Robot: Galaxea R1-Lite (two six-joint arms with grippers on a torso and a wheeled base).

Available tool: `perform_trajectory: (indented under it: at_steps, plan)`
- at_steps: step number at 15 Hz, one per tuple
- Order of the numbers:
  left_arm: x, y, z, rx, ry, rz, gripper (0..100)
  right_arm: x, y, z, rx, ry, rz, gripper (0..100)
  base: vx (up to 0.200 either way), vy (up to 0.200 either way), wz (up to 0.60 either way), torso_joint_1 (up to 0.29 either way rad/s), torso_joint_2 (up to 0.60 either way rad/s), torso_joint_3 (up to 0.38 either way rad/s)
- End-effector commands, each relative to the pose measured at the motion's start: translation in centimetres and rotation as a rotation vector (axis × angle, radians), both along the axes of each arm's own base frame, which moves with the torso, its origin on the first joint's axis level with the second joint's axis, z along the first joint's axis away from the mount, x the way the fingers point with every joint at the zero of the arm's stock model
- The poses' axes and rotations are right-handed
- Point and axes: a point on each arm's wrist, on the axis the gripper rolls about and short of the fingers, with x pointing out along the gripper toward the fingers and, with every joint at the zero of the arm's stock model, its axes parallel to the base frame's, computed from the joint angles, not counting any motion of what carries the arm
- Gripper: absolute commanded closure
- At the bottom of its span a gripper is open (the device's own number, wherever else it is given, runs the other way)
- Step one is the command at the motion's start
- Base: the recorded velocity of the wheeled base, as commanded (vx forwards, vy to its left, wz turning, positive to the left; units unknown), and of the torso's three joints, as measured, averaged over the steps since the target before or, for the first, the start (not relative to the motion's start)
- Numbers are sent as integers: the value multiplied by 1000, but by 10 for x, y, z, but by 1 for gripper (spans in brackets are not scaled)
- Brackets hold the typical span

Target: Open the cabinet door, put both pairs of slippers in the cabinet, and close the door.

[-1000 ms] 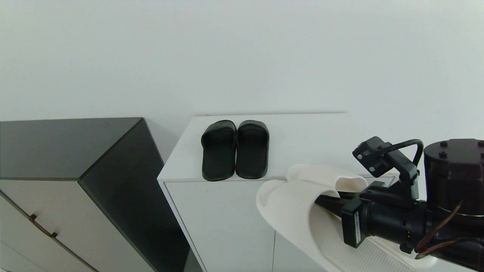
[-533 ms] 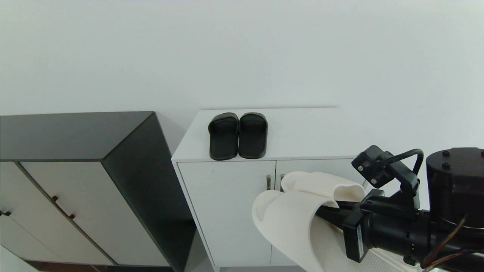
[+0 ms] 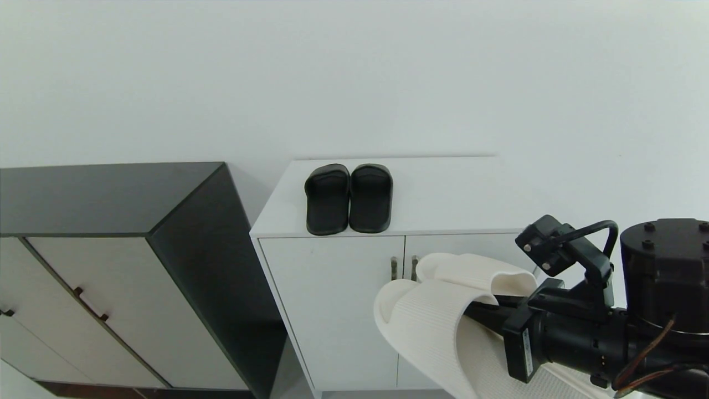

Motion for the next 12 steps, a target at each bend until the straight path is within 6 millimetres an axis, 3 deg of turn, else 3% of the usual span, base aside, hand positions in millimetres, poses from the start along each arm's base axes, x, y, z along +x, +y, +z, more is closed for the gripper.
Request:
perform_trajectory:
  at_steps: [1,7,8,12]
  plan:
    - [0,0,0,0,1,0,100,-1,-1,-2,-3,4,2,100,0,0,0,0,0,0]
    - [0,0,0,0,1,-5,100,-2,-2,-8,-8,5,5,100,0,0,0,-175,428,245]
    - [0,0,0,0,1,-10,0,-3,-1,-8,-5,2,8,100,0,0,0,-207,535,320]
    - [0,0,0,15,1,-16,0,-9,-7,-3,-7,-35,18,100,0,0,0,-198,524,315]
